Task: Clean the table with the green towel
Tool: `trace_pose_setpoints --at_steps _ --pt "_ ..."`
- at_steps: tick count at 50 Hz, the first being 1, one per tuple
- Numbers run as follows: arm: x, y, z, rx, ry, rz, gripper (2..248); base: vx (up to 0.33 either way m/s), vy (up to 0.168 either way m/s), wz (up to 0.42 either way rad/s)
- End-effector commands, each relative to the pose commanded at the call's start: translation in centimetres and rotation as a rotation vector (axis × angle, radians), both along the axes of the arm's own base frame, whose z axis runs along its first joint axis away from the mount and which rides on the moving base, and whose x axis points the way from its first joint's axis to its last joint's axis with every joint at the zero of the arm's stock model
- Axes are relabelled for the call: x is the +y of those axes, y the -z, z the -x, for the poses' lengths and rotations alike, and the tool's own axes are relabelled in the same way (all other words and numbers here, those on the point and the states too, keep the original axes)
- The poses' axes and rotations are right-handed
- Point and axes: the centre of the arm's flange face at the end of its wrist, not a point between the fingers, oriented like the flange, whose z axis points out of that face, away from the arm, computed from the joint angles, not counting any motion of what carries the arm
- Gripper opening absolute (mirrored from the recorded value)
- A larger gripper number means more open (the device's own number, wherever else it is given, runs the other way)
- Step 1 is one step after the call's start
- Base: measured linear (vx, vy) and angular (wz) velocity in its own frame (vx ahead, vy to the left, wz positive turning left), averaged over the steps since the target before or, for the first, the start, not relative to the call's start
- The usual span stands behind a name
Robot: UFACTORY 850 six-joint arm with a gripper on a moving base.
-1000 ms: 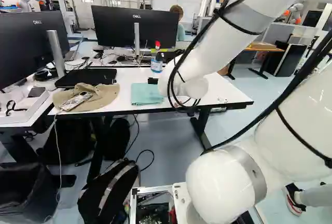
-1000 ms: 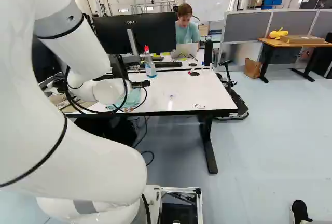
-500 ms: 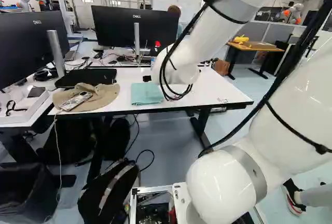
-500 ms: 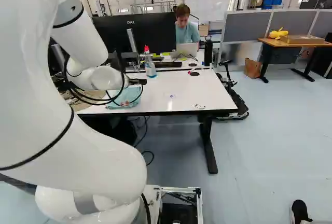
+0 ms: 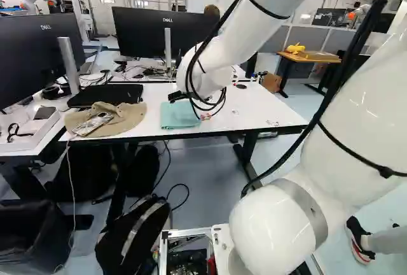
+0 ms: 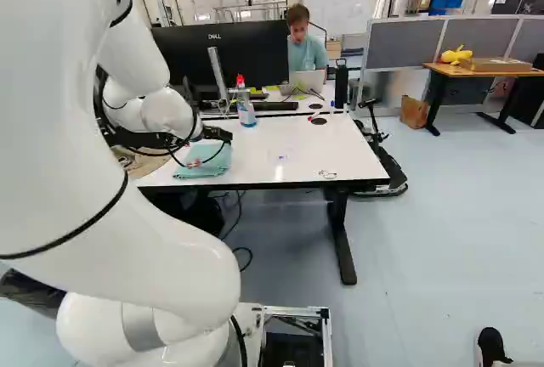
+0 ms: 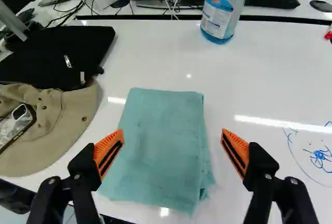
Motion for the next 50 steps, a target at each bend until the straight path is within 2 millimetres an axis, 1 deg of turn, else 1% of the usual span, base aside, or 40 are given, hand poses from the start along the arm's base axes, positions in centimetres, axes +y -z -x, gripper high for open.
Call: trace_pose_setpoints --at_steps 3,9,17,20,50 --pt "0.2 -0.2 -0.3 0.022 0.001 0.0 247 0.0 0.0 0.0" --pt "0.6 -0.9 -1.3 0.006 -0.001 -0.006 247 0.0 0.0 0.0" --pt "1.3 -0.9 -3.0 0.008 -0.003 -0.005 247 0.0 0.0 0.0" --pt "1.6 -0.7 -3.5 0.012 -0.006 -0.004 247 0.0 0.0 0.0" --pt "2.0 2.7 -4.6 0.079 -0.005 0.019 247 0.0 0.0 0.0"
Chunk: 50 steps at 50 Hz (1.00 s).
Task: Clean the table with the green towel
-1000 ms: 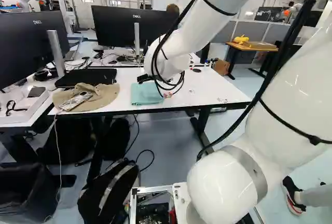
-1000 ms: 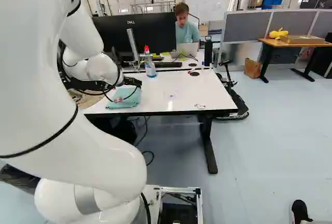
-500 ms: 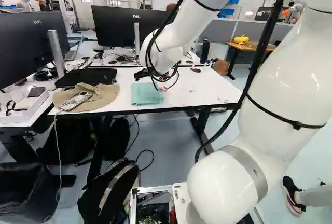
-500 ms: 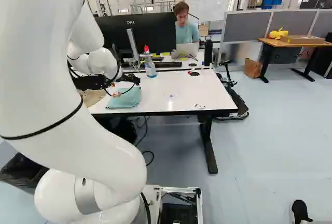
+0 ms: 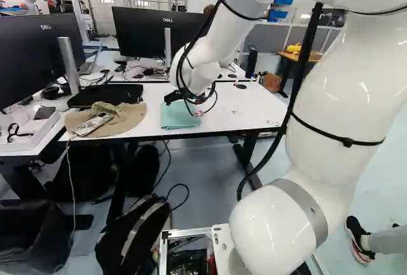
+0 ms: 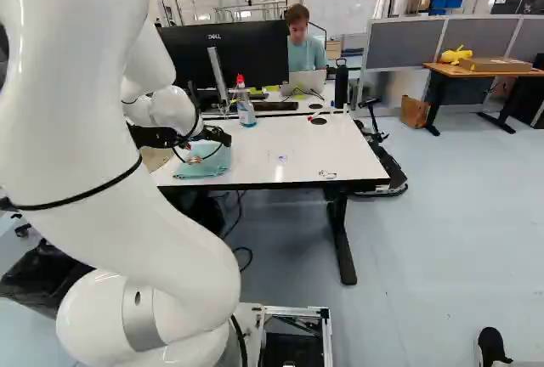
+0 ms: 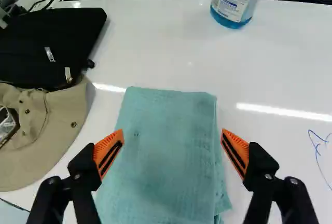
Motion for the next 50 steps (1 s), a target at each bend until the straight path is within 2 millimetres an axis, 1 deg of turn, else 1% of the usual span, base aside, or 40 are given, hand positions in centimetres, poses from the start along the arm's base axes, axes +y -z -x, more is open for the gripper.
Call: trace_pose_setpoints --at_steps 19,45,46,50 --pt "0.3 2.3 -0.7 0.044 0.0 0.015 247 0.0 0.0 0.0" --pt "0.3 2.3 -0.7 0.044 0.0 0.015 247 0.0 0.0 0.0" --pt "0.3 2.3 -0.7 0.044 0.0 0.015 217 0.0 0.0 0.0" --pt "0.3 2.3 -0.7 0.044 0.0 0.015 217 0.0 0.0 0.0"
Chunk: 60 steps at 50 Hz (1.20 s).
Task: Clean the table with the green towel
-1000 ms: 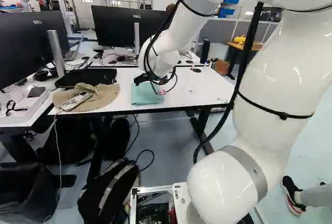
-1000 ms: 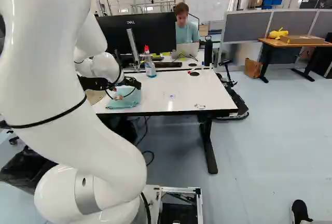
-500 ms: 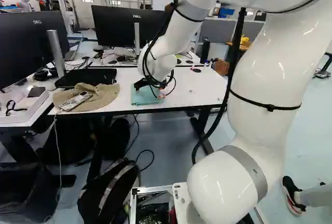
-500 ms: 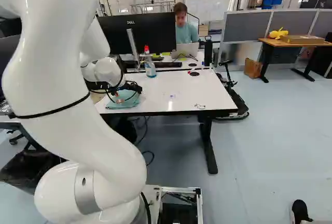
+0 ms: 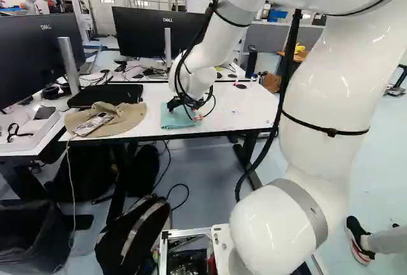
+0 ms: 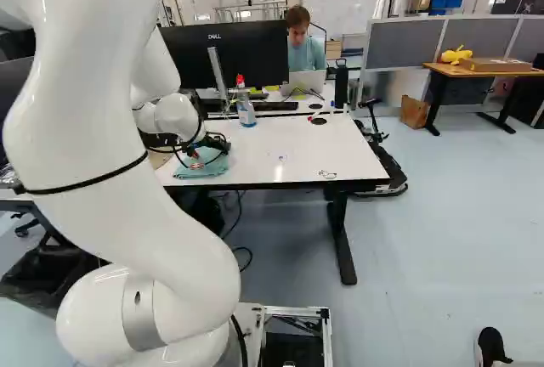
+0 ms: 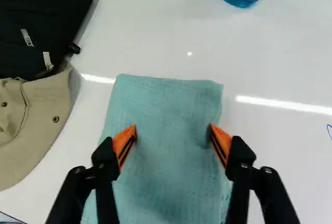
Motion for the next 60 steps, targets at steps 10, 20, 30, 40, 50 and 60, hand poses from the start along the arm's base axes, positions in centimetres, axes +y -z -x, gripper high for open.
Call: trace_pose_setpoints --at_steps 10,20,30,40,50,60 --pt "0.0 0.0 0.0 0.0 0.0 0.0 143 0.0 0.0 0.0" --pt "0.0 0.0 0.0 0.0 0.0 0.0 70 0.0 0.0 0.0" --pt "0.0 0.0 0.0 0.0 0.0 0.0 42 0.0 0.0 0.0" --pt "-0.1 -0.7 0.2 -0.013 0.0 -0.004 42 0.0 0.0 0.0" --pt "-0.2 -1.8 0.6 -0.035 0.0 -0.012 42 0.0 0.0 0.0" --pt "-0.5 -3.0 1.0 -0.058 0.004 -0.02 42 0.0 0.0 0.0"
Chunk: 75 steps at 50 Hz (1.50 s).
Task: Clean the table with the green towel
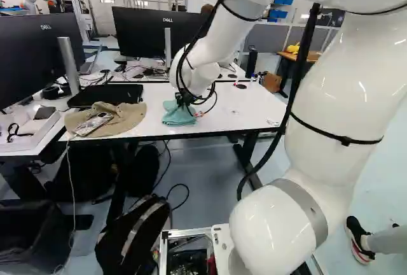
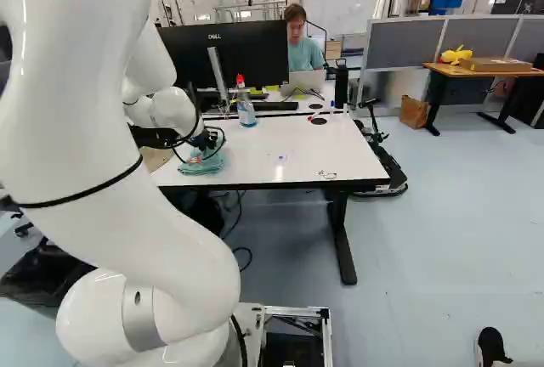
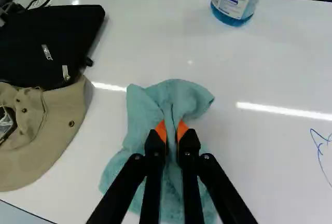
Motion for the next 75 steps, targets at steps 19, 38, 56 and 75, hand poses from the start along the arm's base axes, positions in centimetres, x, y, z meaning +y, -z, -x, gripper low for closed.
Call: trace_pose_setpoints --at_steps 19,38,56,75 --pt "-2.9 -2.2 -0.2 -0.045 0.06 -0.014 42 0.0 0.0 0.0" --pt "-5.9 -3.0 -0.3 -0.062 0.127 -0.017 42 0.0 0.0 0.0" --pt "-8.8 -3.0 -0.2 -0.062 0.189 -0.015 42 0.0 0.0 0.0" --pt "-11.8 -2.9 0.3 -0.063 0.255 -0.013 42 0.0 0.0 0.0"
